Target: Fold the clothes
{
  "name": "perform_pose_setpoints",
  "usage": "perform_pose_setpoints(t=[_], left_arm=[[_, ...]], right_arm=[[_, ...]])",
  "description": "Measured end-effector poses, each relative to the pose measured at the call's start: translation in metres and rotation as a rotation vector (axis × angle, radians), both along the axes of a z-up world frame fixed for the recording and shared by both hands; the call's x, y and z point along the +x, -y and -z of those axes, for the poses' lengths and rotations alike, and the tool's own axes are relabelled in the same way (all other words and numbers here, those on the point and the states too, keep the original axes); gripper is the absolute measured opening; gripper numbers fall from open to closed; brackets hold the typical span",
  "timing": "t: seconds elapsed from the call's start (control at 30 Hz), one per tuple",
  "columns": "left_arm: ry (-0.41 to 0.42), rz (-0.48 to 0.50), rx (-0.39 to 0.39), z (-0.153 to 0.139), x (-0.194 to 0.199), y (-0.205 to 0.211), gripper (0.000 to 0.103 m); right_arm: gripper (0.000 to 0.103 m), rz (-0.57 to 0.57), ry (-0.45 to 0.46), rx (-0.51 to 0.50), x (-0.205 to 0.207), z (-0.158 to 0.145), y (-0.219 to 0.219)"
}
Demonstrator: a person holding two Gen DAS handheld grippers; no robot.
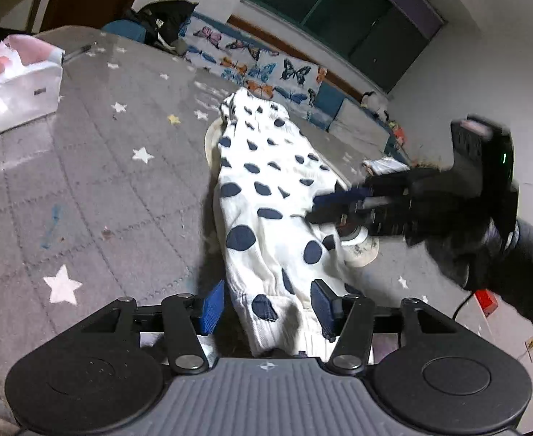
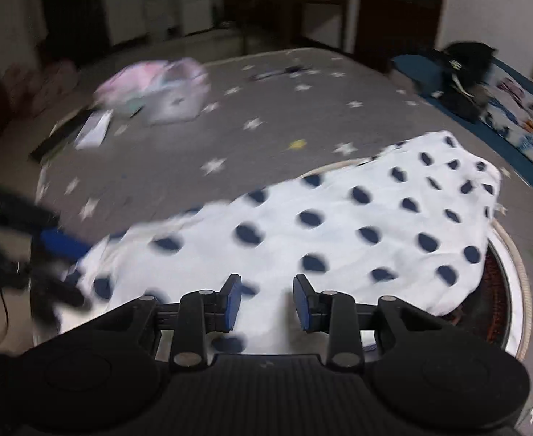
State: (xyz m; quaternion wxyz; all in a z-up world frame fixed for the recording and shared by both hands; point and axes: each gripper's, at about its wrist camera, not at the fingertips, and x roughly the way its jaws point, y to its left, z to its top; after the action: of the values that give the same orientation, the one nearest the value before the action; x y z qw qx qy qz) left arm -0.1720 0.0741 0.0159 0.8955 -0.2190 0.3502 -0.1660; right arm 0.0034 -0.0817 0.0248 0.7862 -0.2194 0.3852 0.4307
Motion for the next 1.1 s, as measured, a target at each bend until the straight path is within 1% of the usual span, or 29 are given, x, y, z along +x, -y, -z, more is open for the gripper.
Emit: perform_pose_setpoints(t=[0.07, 0.13, 0.2, 0.3, 0.37, 0.4, 0.47, 0.57, 0.63, 0.67, 0.73, 0.87, 0.97, 1.1], left_arm=[[0.016, 0.001, 0.004, -0.004, -0.007, -0.004, 0.057], [0.02, 0.005, 0.012, -0.006, -0.013, -0.007, 0.057], [0.002, 0.006, 0.008, -0.002, -0.014, -0.007, 0.057], [-0.025, 0.012, -0.008, 0.004, -0.013, -0.005, 0.055], [-0.042, 0.015, -0.018, 0.008, -0.012, -0.003, 0.054], [-0.05, 0.016, -0.028, 0.01, -0.011, -0.002, 0.051], [-0.063, 0.023, -0.054, 0.012, -0.009, -0.001, 0.026], [-0.057, 0.014, -0.079, 0.008, -0.01, -0.003, 0.015], [-0.039, 0.009, -0.096, 0.0, -0.011, -0.003, 0.013], [-0.03, 0.008, -0.105, -0.005, -0.01, -0.003, 0.013], [-0.01, 0.008, -0.129, -0.014, -0.009, -0.001, 0.012], [0.032, 0.029, -0.159, -0.032, 0.0, 0.01, 0.011], [0.04, 0.048, -0.178, -0.042, 0.008, 0.018, 0.011], [0.052, 0.073, -0.194, -0.05, 0.012, 0.027, 0.011]], right_arm=[[0.032, 0.002, 0.019, -0.032, -0.008, 0.005, 0.002], [0.032, 0.011, 0.022, -0.034, -0.012, 0.007, 0.006], [0.032, 0.02, 0.025, -0.032, -0.016, 0.008, 0.011], [0.033, 0.019, 0.041, -0.002, -0.025, -0.001, 0.015], [0.037, -0.002, 0.047, 0.015, -0.035, -0.007, 0.015], [0.037, -0.022, 0.054, 0.019, -0.043, -0.01, 0.015], [0.038, -0.054, 0.059, 0.023, -0.056, -0.014, 0.013], [0.039, -0.095, 0.063, 0.03, -0.074, -0.019, 0.011], [0.041, -0.11, 0.06, 0.037, -0.085, -0.021, 0.012], [0.047, -0.116, 0.06, 0.04, -0.091, -0.021, 0.012], [0.054, -0.134, 0.064, 0.047, -0.102, -0.022, 0.013], [0.055, -0.152, 0.072, 0.048, -0.124, -0.018, 0.009], [0.055, -0.129, 0.134, 0.024, -0.135, -0.011, 0.003], [0.055, -0.027, 0.237, -0.043, -0.14, -0.001, -0.004]])
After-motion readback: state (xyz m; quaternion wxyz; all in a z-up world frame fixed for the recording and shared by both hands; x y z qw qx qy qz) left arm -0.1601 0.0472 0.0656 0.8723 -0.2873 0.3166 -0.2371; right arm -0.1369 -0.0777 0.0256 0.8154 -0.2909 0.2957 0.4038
